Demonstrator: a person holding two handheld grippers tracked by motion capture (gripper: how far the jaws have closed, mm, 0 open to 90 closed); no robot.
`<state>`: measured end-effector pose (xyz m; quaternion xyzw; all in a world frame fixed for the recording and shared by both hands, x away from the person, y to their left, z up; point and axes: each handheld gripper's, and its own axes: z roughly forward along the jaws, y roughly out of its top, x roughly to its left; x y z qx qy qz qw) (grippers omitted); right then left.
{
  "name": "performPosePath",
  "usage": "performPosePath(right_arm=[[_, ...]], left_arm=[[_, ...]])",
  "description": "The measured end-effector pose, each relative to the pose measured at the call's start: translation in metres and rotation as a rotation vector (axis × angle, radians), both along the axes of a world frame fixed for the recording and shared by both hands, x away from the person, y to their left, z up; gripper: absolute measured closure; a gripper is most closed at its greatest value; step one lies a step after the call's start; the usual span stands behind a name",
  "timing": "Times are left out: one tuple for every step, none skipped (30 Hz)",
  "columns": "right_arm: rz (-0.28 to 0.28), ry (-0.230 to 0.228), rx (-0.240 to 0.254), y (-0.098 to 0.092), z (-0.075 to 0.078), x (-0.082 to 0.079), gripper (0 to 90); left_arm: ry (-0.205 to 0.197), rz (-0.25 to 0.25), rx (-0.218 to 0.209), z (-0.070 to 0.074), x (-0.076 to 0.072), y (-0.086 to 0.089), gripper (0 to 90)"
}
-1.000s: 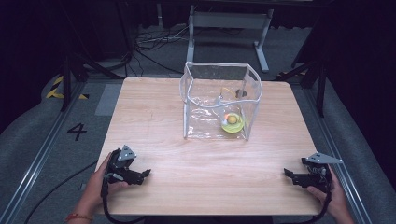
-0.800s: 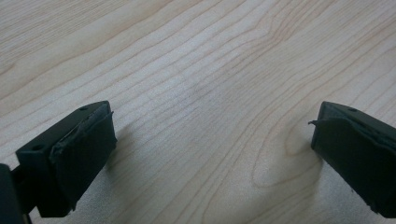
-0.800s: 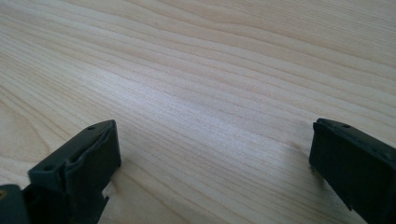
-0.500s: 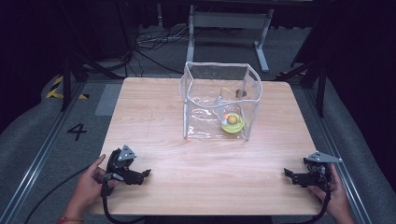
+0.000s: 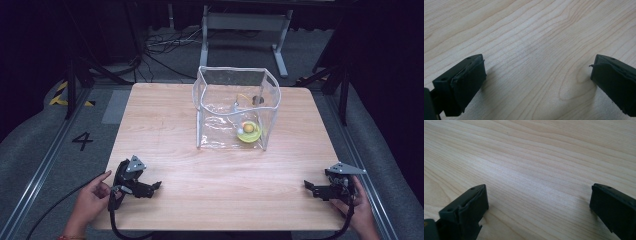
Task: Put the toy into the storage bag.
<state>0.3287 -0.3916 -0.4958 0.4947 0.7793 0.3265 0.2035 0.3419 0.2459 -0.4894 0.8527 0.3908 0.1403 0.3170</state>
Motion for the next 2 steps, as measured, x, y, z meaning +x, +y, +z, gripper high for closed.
performPosePath(right_arm=[[0.000,0.000,0.000,0.0000,0.0000,0.0000,1.9],[0.000,0.000,0.001,0.0000,0.0000,0.0000,1.8]], left_arm=[[0.000,0.000,0.000,0.0000,0.0000,0.0000,0.1],[0.000,-0.001,-0.001,-0.0001,0.0000,0.0000,0.1]])
